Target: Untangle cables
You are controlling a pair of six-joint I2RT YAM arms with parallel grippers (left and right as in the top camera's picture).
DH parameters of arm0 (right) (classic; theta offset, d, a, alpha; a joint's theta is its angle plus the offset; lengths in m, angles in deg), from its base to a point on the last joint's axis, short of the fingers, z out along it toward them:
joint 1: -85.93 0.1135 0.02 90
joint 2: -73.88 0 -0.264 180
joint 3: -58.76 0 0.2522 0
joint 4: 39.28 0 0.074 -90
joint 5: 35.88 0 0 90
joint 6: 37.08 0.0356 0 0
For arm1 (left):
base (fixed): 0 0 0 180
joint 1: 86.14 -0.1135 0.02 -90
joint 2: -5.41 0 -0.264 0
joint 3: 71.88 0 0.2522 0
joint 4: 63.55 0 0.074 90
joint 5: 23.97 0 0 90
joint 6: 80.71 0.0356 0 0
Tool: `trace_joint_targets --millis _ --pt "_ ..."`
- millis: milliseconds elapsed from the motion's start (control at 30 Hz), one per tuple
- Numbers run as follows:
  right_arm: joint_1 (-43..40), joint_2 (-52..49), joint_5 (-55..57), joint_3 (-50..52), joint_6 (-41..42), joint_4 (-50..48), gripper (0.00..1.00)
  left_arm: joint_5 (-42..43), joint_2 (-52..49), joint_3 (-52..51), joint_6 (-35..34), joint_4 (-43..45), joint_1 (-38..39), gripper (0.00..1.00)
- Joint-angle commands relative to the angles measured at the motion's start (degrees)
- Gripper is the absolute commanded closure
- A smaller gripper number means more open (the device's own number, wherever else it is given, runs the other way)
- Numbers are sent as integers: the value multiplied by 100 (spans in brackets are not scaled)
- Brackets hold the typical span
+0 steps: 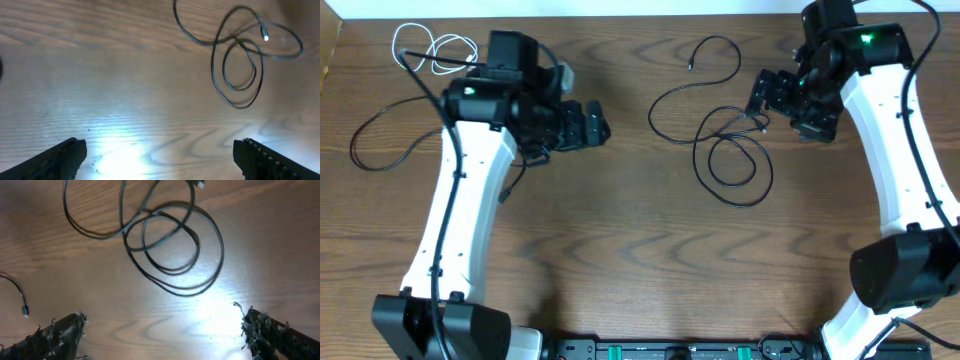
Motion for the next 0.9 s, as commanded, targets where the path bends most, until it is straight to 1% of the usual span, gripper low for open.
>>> trace_joint_targets --millis 0,100,167,200,267,333,533,700,767,800,833,867 --pt "50 -144 -55 -4 81 -168 1 -479 -26 -2 -179 15 70 1" --pt "105 -317 -55 -2 85 -284 1 -876 -72 -4 -627 15 52 1" --pt "195 -461 -24 0 85 -306 2 -931 -109 -7 -643 15 55 1" --pt "223 -520 11 0 87 -310 4 -931 -122 -9 -643 15 52 1" --pt "315 -730 236 0 267 -306 7 -929 -173 -15 -643 13 55 1" --pt "376 -925 404 0 483 -330 7 -931 -219 -15 -643 13 55 1" --pt "426 -1508 415 0 1113 -662 7 -931 -229 -70 -640 42 55 1" --pt "448 -1834 420 0 1742 -708 12 -929 -229 -72 -643 57 55 1" --pt "490 -1950 417 0 1867 -787 16 -931 -229 -72 -643 81 55 1" --pt "525 -2020 415 0 1899 -861 21 -929 -229 -72 -640 94 55 1" --pt "557 -2079 415 0 1908 -935 35 -931 -229 -72 -640 105 55 1" --pt "588 -2122 415 0 1906 -1012 53 -929 -229 -72 -643 109 55 1"
